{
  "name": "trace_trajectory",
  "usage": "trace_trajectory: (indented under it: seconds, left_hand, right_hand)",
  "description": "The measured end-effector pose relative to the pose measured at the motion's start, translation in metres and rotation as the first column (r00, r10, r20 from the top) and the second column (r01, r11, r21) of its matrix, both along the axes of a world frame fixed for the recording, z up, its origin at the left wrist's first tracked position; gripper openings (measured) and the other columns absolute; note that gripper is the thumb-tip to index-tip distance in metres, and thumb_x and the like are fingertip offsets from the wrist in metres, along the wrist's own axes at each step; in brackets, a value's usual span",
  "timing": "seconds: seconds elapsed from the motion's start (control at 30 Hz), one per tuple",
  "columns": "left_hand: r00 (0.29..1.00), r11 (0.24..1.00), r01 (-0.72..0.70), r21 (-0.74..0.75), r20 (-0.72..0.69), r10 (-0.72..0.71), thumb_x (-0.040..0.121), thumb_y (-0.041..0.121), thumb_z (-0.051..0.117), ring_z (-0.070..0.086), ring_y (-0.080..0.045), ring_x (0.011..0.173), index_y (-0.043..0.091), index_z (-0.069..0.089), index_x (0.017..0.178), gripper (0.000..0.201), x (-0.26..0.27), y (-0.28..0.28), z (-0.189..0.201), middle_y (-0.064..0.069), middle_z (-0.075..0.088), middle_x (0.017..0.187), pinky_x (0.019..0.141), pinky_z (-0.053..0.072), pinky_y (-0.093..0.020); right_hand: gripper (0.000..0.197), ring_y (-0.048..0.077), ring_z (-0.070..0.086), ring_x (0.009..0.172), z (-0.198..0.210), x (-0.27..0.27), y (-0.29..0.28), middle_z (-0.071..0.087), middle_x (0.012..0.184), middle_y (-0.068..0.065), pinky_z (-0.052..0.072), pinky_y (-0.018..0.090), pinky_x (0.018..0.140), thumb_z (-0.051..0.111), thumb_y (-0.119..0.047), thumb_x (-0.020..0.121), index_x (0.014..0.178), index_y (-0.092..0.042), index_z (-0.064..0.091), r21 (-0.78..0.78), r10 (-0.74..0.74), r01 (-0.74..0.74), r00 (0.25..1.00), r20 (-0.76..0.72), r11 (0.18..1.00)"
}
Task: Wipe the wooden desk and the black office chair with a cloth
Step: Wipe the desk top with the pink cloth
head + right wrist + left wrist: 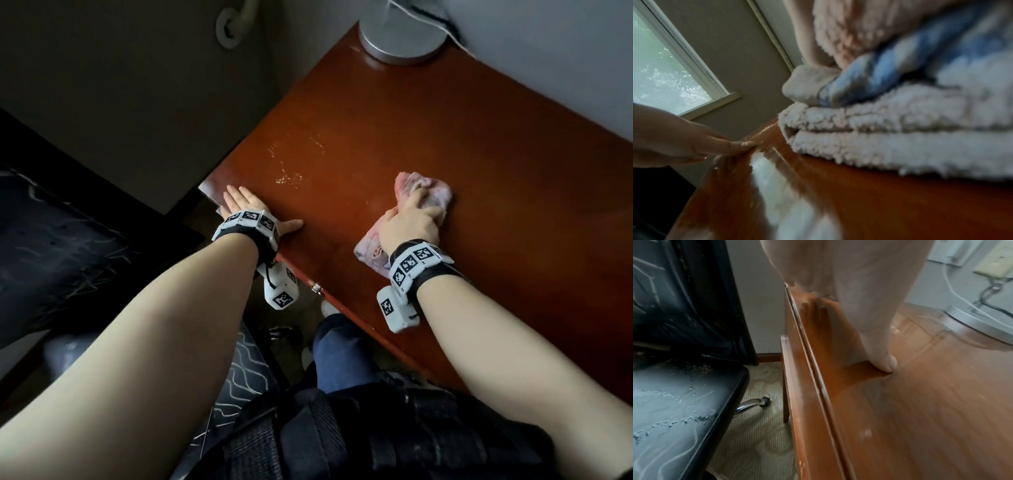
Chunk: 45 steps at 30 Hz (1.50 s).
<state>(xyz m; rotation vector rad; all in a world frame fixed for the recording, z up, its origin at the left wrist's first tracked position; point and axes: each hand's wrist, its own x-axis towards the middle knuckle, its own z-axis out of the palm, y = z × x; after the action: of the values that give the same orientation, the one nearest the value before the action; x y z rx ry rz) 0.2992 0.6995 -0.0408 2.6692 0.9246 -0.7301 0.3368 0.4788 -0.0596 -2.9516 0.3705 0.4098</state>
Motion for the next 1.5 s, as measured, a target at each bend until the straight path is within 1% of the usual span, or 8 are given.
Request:
trace_trajectory:
  seconds: [0.4,0.67,0.9,1.0,1.13,1.23,1.33,1.5]
  left_hand:
    - [0.998,0.997,-0.059,-0.059,-0.042,0.056,0.059,0.079,0.064,-0.010,-0.026,0.146,0.003,-0.011,0.149,0.139,0.016,0.051,-0.007,-0.013,-0.014,0.158,0.118,0.000,-0.047]
    - [0.999,0.998,-0.046,-0.048,-0.014,0.045,0.065,0.076,0.062,-0.010,-0.024,0.146,0.004,-0.006,0.150,0.130,0.002,0.056,-0.006,-0.011,-0.012,0.158,0.118,-0.002,-0.046]
    - [0.999,0.991,-0.009,-0.131,0.045,0.015,0.076,0.058,0.067,-0.005,-0.025,0.147,0.007,-0.001,0.151,0.113,-0.023,0.054,-0.007,-0.009,-0.008,0.159,0.118,0.003,-0.044]
    - [0.995,0.979,0.009,-0.206,0.094,0.011,0.089,0.044,0.060,0.003,-0.027,0.147,0.007,0.010,0.150,0.088,-0.031,0.056,-0.001,-0.010,-0.002,0.159,0.118,0.011,-0.043]
    - [0.994,0.974,0.033,-0.225,0.111,-0.008,0.093,0.045,0.052,0.012,-0.028,0.145,0.006,0.022,0.148,0.074,-0.035,0.053,0.009,-0.012,0.009,0.158,0.116,0.017,-0.038]
    - [0.993,0.979,0.088,-0.184,0.100,-0.070,0.091,0.047,0.055,0.008,-0.027,0.146,0.006,0.020,0.148,0.078,-0.036,0.051,0.010,-0.010,0.011,0.158,0.116,0.014,-0.040]
    - [0.989,0.981,0.105,-0.161,0.119,-0.087,0.092,0.042,0.055,0.012,-0.027,0.144,0.005,0.025,0.145,0.071,-0.036,0.051,0.006,-0.009,0.019,0.155,0.114,0.015,-0.041]
    - [0.988,0.984,0.107,-0.140,0.126,-0.090,0.094,0.036,0.052,0.010,-0.029,0.145,0.006,0.025,0.146,0.066,-0.039,0.054,-0.005,-0.009,0.019,0.155,0.113,0.018,-0.045]
  right_hand:
    - [0.066,0.032,0.060,0.080,0.003,0.071,0.087,0.039,0.116,0.036,0.043,0.033,0.052,0.038,-0.039,0.096,0.151,-0.023,0.004,-0.043,0.298,-0.297,0.955,0.005,0.954]
    - [0.058,0.033,0.057,0.081,0.008,0.058,0.087,0.030,0.136,0.032,0.039,0.028,0.051,0.031,-0.037,0.099,0.150,-0.023,0.009,-0.106,0.478,-0.484,0.875,-0.073,0.869]
    - [0.048,0.049,0.043,0.116,0.026,-0.008,0.106,0.018,0.149,0.029,0.044,0.038,0.084,0.029,-0.029,0.101,0.146,-0.016,0.023,0.054,0.622,-0.626,0.755,-0.209,0.778]
    - [0.046,0.043,0.037,0.127,0.038,-0.013,0.112,0.033,0.144,0.024,0.035,0.046,0.102,0.027,-0.028,0.101,0.140,-0.005,0.035,0.315,0.538,-0.479,0.833,-0.131,0.819]
    - [0.044,0.034,0.053,0.112,0.057,0.009,0.090,0.055,0.126,0.016,0.043,0.038,0.092,0.034,-0.035,0.096,0.130,-0.011,0.050,0.430,0.407,-0.316,0.903,-0.136,0.846]
    - [0.056,0.030,0.040,0.125,0.067,0.014,0.068,0.038,0.140,0.011,0.035,0.041,0.101,0.050,-0.039,0.087,0.140,-0.026,0.038,0.152,0.706,-0.690,0.696,-0.128,0.708]
    - [0.085,0.028,-0.001,0.145,0.062,0.008,0.056,-0.004,0.159,0.006,0.008,0.053,0.116,0.064,-0.053,0.080,0.148,-0.043,0.014,0.221,0.878,-0.869,0.371,-0.303,0.443]
    - [0.085,0.029,-0.006,0.146,0.043,0.003,0.053,-0.013,0.158,0.008,0.023,0.046,0.114,0.066,-0.054,0.080,0.147,-0.046,0.014,0.162,0.904,-0.908,0.338,-0.260,0.386]
